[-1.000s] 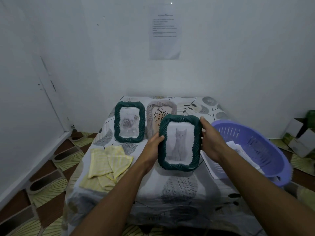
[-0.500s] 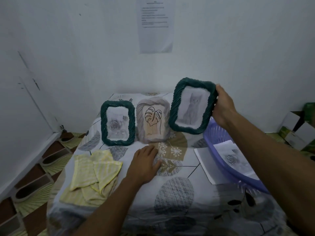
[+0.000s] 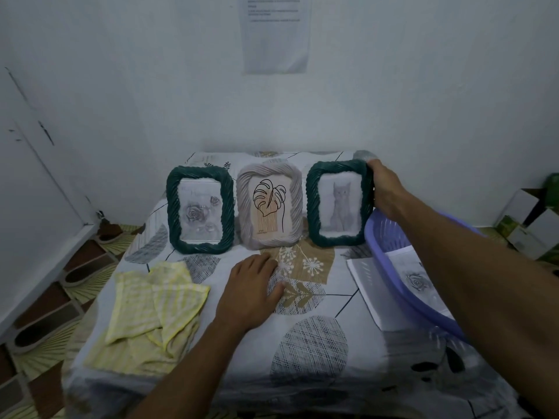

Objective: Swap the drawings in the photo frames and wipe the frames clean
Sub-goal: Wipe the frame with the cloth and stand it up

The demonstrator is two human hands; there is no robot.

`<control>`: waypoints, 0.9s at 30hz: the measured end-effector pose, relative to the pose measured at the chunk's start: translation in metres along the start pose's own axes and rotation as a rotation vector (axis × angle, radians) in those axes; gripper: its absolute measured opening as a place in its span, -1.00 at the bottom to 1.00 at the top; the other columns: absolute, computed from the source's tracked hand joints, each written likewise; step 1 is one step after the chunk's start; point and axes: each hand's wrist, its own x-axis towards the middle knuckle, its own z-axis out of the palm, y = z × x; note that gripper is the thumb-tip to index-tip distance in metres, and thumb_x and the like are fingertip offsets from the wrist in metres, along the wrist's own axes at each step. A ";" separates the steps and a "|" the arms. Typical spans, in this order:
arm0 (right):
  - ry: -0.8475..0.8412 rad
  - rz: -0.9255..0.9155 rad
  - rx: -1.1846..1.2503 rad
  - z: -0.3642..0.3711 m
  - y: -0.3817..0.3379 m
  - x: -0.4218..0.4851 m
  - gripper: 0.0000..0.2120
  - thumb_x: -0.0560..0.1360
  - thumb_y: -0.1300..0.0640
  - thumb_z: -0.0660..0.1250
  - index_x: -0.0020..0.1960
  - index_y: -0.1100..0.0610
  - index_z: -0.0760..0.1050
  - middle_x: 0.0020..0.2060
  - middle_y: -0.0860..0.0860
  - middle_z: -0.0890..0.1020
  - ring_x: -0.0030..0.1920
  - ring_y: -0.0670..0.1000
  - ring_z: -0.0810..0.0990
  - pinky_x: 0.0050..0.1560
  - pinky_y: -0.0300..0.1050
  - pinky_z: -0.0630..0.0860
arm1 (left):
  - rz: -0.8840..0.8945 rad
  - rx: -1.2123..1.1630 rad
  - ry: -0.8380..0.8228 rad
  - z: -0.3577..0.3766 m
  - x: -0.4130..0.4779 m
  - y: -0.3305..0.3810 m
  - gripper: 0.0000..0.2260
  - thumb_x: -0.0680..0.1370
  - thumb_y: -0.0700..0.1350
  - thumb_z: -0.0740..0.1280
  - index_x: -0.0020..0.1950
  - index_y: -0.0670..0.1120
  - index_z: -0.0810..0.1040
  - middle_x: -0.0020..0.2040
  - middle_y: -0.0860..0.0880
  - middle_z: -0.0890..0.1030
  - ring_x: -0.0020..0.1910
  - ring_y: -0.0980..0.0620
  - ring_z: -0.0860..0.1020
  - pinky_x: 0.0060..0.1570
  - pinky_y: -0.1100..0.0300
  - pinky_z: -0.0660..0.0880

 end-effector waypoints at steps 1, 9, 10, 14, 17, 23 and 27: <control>0.007 0.002 -0.015 0.000 0.000 0.004 -0.72 0.53 -0.11 0.21 -0.08 0.07 0.56 -0.10 0.08 0.66 -0.08 0.09 0.61 0.05 0.00 0.56 | 0.000 0.004 -0.005 0.000 0.000 0.000 -0.54 0.56 0.23 0.07 0.34 0.01 0.40 0.40 0.02 0.39 0.36 0.02 0.33 0.35 0.06 0.23; 0.015 0.018 -0.089 0.004 0.005 0.026 -0.74 0.53 -0.05 0.14 -0.11 0.08 0.52 -0.07 0.10 0.63 -0.01 0.14 0.60 0.16 0.09 0.52 | -0.011 0.005 -0.018 0.000 0.002 0.000 -0.52 0.55 0.24 0.07 0.34 0.01 0.40 0.40 0.02 0.39 0.37 0.02 0.33 0.36 0.05 0.23; 0.020 0.027 -0.101 0.005 0.004 0.024 -0.75 0.53 -0.02 0.11 -0.14 0.09 0.48 -0.13 0.10 0.60 -0.07 0.12 0.57 0.11 0.07 0.52 | -0.010 0.006 -0.019 0.000 0.002 0.000 -0.52 0.55 0.24 0.06 0.34 0.01 0.40 0.40 0.02 0.38 0.37 0.02 0.32 0.36 0.05 0.22; 0.027 0.040 -0.160 0.008 0.000 0.021 -0.72 0.54 -0.02 0.02 -0.17 0.09 0.41 -0.20 0.10 0.53 -0.16 0.08 0.49 -0.07 -0.02 0.46 | -0.018 0.015 -0.026 0.000 0.001 -0.001 -0.51 0.55 0.25 0.05 0.36 0.02 0.38 0.41 0.03 0.37 0.38 0.03 0.31 0.37 0.05 0.21; 0.015 0.041 -0.195 0.006 0.003 0.027 -0.69 0.53 -0.05 -0.02 -0.17 0.09 0.41 -0.17 0.12 0.53 -0.12 0.09 0.50 -0.07 -0.02 0.46 | -0.017 0.013 -0.032 0.001 0.002 0.000 -0.53 0.56 0.24 0.06 0.36 0.02 0.38 0.41 0.04 0.37 0.38 0.02 0.31 0.37 0.05 0.22; 0.024 0.028 -0.217 0.003 0.000 0.026 -0.68 0.57 -0.04 -0.04 -0.17 0.08 0.38 -0.23 0.08 0.51 -0.24 0.07 0.47 -0.22 -0.11 0.42 | -0.017 0.006 -0.025 0.001 0.002 -0.001 -0.53 0.55 0.24 0.07 0.35 0.02 0.39 0.40 0.04 0.38 0.37 0.02 0.32 0.36 0.05 0.22; 0.011 0.011 -0.242 0.002 0.001 0.030 -0.66 0.56 -0.04 -0.06 -0.16 0.08 0.41 -0.20 0.09 0.52 -0.22 0.07 0.47 -0.16 -0.08 0.44 | -0.011 0.008 -0.024 0.000 0.003 -0.001 -0.54 0.55 0.23 0.08 0.34 0.02 0.40 0.39 0.03 0.39 0.35 0.02 0.33 0.35 0.05 0.23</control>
